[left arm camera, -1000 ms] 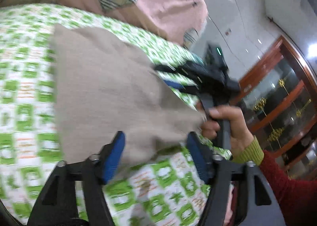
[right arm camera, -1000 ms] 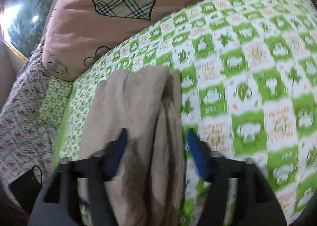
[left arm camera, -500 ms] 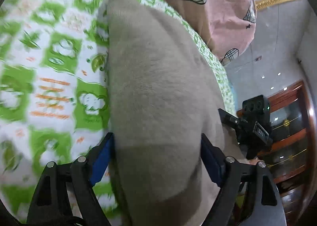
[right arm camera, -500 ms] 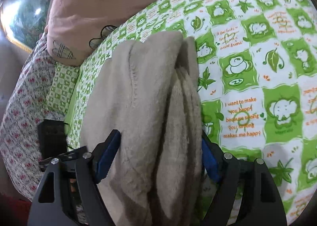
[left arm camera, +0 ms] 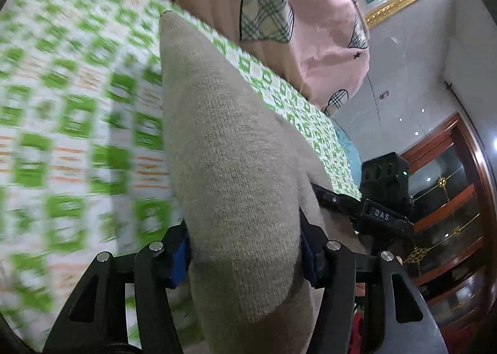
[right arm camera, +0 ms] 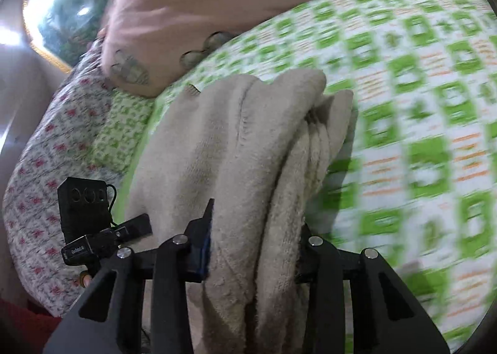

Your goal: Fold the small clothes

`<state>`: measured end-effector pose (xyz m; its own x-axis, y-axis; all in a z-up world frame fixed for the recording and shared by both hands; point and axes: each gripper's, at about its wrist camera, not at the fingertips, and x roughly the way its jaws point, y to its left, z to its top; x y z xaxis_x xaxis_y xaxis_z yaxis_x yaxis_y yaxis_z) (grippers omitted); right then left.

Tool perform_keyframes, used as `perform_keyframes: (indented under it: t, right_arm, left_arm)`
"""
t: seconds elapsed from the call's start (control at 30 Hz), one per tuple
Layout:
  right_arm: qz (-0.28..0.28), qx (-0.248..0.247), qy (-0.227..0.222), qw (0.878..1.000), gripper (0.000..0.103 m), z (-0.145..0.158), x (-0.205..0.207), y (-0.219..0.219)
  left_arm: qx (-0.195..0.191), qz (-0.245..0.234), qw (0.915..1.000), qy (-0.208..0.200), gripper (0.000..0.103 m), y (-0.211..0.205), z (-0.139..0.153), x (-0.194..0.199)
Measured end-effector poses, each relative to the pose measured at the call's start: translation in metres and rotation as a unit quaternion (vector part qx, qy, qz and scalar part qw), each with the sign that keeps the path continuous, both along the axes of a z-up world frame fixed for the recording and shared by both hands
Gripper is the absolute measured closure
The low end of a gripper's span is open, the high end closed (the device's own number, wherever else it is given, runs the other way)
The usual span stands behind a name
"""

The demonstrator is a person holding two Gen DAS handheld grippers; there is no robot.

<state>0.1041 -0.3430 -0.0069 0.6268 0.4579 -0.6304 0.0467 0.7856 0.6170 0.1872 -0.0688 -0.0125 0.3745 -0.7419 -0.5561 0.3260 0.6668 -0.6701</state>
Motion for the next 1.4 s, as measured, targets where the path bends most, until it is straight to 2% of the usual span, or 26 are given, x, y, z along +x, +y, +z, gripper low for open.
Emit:
perform_keyframes:
  t: [0.13,0.27,0.37,0.43,0.5,0.6,0.7,0.83,0.93,1.03,1.07,1.13,1.2,1.23,1.3,1.33,1.37,1.4]
  right_arm:
    - [0.040,0.019,-0.017,0.999,0.065,-0.004,0.014,0.048]
    - [0.067,0.027,-0.019,0.997,0.065,-0.014,0.027,0.093]
    - [0.081,0.026,-0.014,0.996,0.065,-0.024,0.035,0.117]
    - [0.084,0.019,0.002,0.996,0.064,-0.037,0.039,0.127]
    - [0.078,-0.004,0.010,0.997,0.061,-0.044,0.039,0.131]
    - [0.073,0.002,0.013,0.997,0.055,-0.047,0.036,0.125]
    - [0.060,-0.017,0.022,0.998,0.041,-0.037,0.032,0.118]
    - [0.017,-0.066,-0.007,0.998,0.039,-0.006,0.023,0.098]
    - [0.015,-0.066,-0.037,0.997,0.039,0.011,0.029,0.094]
    - [0.029,-0.065,-0.009,0.997,0.040,0.003,0.062,0.104]
    - [0.029,-0.066,0.001,0.997,0.048,-0.002,0.069,0.106]
    - [0.035,-0.058,0.018,0.998,0.075,-0.014,0.085,0.112]
    - [0.036,-0.083,0.009,0.996,0.089,-0.011,0.091,0.119]
    - [0.040,-0.093,-0.010,0.995,0.095,-0.002,0.091,0.121]
    - [0.043,-0.079,-0.054,0.994,0.095,0.016,0.088,0.120]
    - [0.036,-0.083,-0.068,0.994,0.095,0.024,0.085,0.117]
    - [0.031,-0.091,-0.063,0.993,0.095,0.025,0.085,0.116]
    - [0.029,-0.098,-0.052,0.993,0.095,0.022,0.087,0.114]
  left_arm:
    - [0.030,0.019,0.9993,-0.013,0.046,0.049,0.016,-0.025]
    - [0.052,0.047,0.9974,-0.017,0.046,0.093,0.017,-0.042]
    - [0.062,0.064,0.9960,-0.006,0.045,0.119,0.002,-0.054]
    - [0.079,0.077,0.9938,0.014,0.042,0.128,-0.019,-0.056]
    - [0.065,0.088,0.9936,0.027,0.038,0.137,-0.036,-0.058]
    - [0.032,0.100,0.9938,0.035,0.034,0.148,-0.041,-0.063]
    - [0.053,0.107,0.9927,0.018,0.034,0.148,-0.034,-0.069]
    - [0.058,0.120,0.9910,-0.013,0.035,0.157,-0.015,-0.071]
    - [0.046,0.146,0.9882,-0.010,0.034,0.169,-0.011,-0.054]
    - [0.040,0.167,0.9851,0.012,0.034,0.177,-0.021,-0.029]
    - [0.036,0.169,0.9848,0.020,0.033,0.178,-0.025,-0.022]
    - [0.029,0.174,0.9837,0.033,0.033,0.180,-0.032,-0.009]
    - [0.039,0.178,0.9828,0.032,0.034,0.173,-0.030,0.001]
    - [0.050,0.178,0.9823,0.028,0.035,0.171,-0.027,0.007]
    - [0.076,0.183,0.9799,0.023,0.037,0.166,-0.025,0.017]
    - [0.087,0.187,0.9784,0.022,0.043,0.164,-0.024,0.023]
    - [0.099,0.189,0.9768,0.019,0.052,0.163,-0.024,0.030]
    - [0.115,0.193,0.9745,0.015,0.055,0.162,-0.024,0.038]
